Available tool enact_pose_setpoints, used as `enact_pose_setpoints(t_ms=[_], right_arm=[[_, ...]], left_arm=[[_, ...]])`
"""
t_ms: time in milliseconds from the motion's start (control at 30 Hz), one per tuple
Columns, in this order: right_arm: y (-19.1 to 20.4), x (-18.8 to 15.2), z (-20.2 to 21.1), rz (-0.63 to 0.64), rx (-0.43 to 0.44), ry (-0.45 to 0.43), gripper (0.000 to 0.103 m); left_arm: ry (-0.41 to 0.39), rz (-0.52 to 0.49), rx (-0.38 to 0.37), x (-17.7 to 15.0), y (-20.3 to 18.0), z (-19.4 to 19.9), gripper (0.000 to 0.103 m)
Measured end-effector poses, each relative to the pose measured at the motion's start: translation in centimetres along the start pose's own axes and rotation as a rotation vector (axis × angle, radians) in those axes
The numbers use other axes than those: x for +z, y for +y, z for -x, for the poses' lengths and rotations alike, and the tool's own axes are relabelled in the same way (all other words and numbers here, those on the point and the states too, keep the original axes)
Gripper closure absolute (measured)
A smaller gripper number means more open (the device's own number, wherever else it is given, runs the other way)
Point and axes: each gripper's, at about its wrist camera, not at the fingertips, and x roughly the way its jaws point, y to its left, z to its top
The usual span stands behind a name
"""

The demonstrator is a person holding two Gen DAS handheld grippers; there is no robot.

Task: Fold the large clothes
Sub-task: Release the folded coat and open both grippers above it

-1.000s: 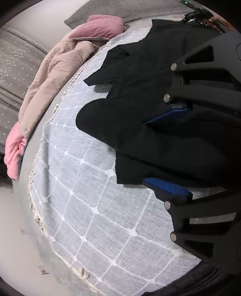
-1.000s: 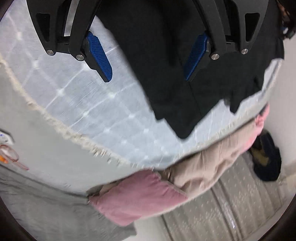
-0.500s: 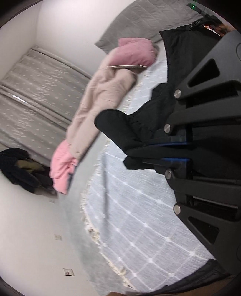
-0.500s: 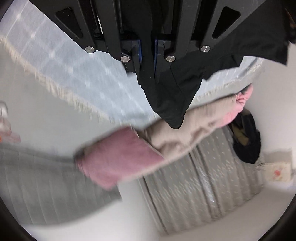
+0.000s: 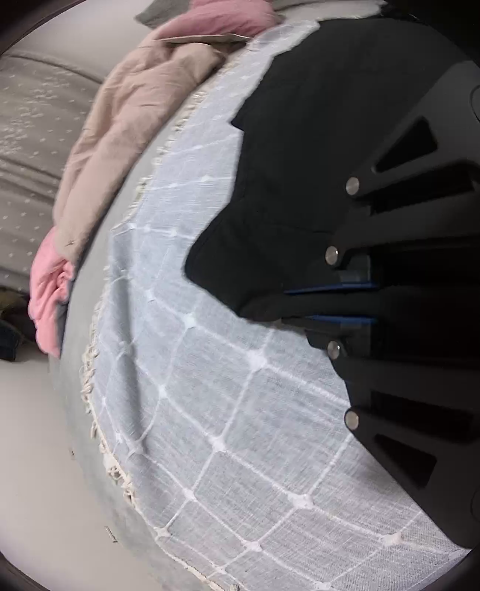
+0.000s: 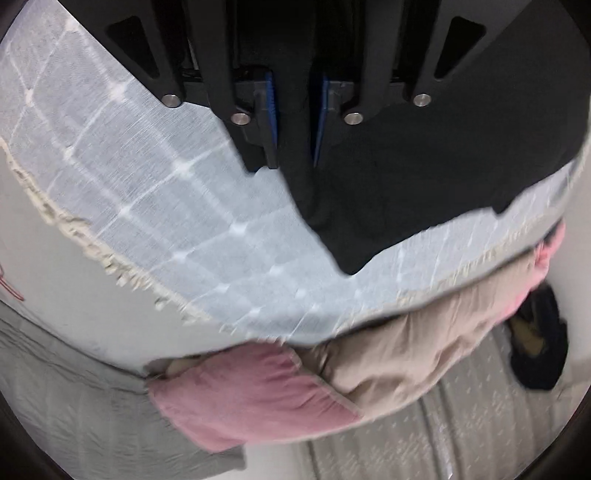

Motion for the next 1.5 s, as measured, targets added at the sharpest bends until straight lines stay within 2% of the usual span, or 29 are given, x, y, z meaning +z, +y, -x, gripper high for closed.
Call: enact_pose_setpoints(t_ms=[67,133,200,233,267,300,400,467,500,567,600,667,700,767,800,833,867,900,967,1033,1100,1200,1333,1400,1500], right_arm=[[-0.6,-0.1,-0.2,-0.033,0.009,0.011,0.064],[-0.5,0.2,0.3,-0.045,0.0,0.008,0.061],[0.4,0.3,1.7,-0.033,-0.014,-0.019,0.06],[1.5,0.4,2.7,-0.021,0.006,-0.03,0.06],[3.2,0.5,3.8,0.008,0.025,-0.037,0.052],[4.7,0.3,4.5,0.042,0.029,-0.045,0.039],[10.6,-1.1,6.4,0.211,0.044,-0.075,0.019],[12.6,-2.3,6.6,0.277,0.033,-0.078,0.017],[12.9,-2.9,6.5,0.305,0.02,-0.087,0.016],[11.9,-3.5,6.0,0.339,0.013,-0.094,0.017],[10.4,-3.6,5.3,0.342,-0.023,-0.086,0.017],[6.5,-3.5,3.5,0.319,-0.174,-0.033,0.017],[3.4,-3.3,2.6,0.261,-0.225,0.008,0.016],[-1.7,-3.0,2.9,0.074,-0.162,0.072,0.016],[-2.9,-2.9,3.3,0.046,-0.191,0.09,0.016],[-3.3,-2.8,4.2,0.064,-0.234,0.069,0.016],[-3.1,-2.9,5.0,0.093,-0.266,0.053,0.016],[-2.6,-3.1,5.9,0.137,-0.313,0.043,0.016],[-2.0,-3.4,7.3,0.178,-0.345,0.028,0.016],[-1.7,-3.5,8.8,0.175,-0.308,0.034,0.016],[-1.3,-3.4,10.8,0.141,-0.207,0.042,0.014],[0.2,-4.1,13.6,0.14,-0.104,0.051,0.014],[1.8,-6.5,16.9,0.157,-0.009,0.053,0.014],[2.6,-7.8,18.1,0.177,0.033,0.053,0.014],[2.9,-10.1,18.7,0.195,0.081,0.053,0.014]], left_arm=[[-0.03,-0.006,0.018,0.0,-0.2,1.2,0.087],[-0.1,-0.041,0.028,-0.1,-1.3,3.8,0.078],[-0.156,-0.084,-0.008,-0.6,-3.2,5.9,0.05],[-0.173,-0.106,-0.034,-0.9,-4.2,6.8,0.047],[-0.185,-0.135,-0.07,-1.3,-5.6,7.7,0.044],[-0.183,-0.162,-0.102,-1.5,-6.8,8.2,0.04],[-0.12,-0.281,-0.207,-3.8,-11.1,8.7,0.026],[-0.088,-0.346,-0.205,-5.5,-12.5,7.9,0.026],[-0.049,-0.382,-0.181,-6.3,-12.8,6.9,0.026],[0.028,-0.382,-0.137,-6.9,-11.6,5.2,0.026],[0.045,-0.351,-0.13,-6.9,-10.0,4.8,0.026],[0.049,-0.279,-0.134,-6.0,-6.5,4.7,0.027],[0.051,-0.266,-0.135,-5.7,-5.0,5.0,0.029],[0.023,-0.304,0.045,-5.0,-3.2,5.6,0.029],[0.006,-0.3,0.109,-4.9,-2.5,6.0,0.029],[0.001,-0.254,0.175,-4.4,-0.7,6.4,0.029],[0.019,-0.214,0.188,-4.1,0.3,6.7,0.029],[0.055,-0.159,0.151,-4.0,1.8,7.2,0.028],[0.088,-0.135,0.1,-4.7,2.9,8.5,0.029],[0.088,-0.173,0.108,-5.9,3.1,10.5,0.028],[0.091,-0.189,0.104,-7.1,2.7,12.2,0.025],[0.125,-0.136,0.045,-8.7,2.4,15.0,0.022],[0.166,-0.082,-0.024,-11.0,1.8,17.3,0.017],[0.167,-0.075,-0.039,-12.2,1.7,17.9,0.01],[0.166,-0.054,-0.054,-14.4,2.2,18.1,0.009]])
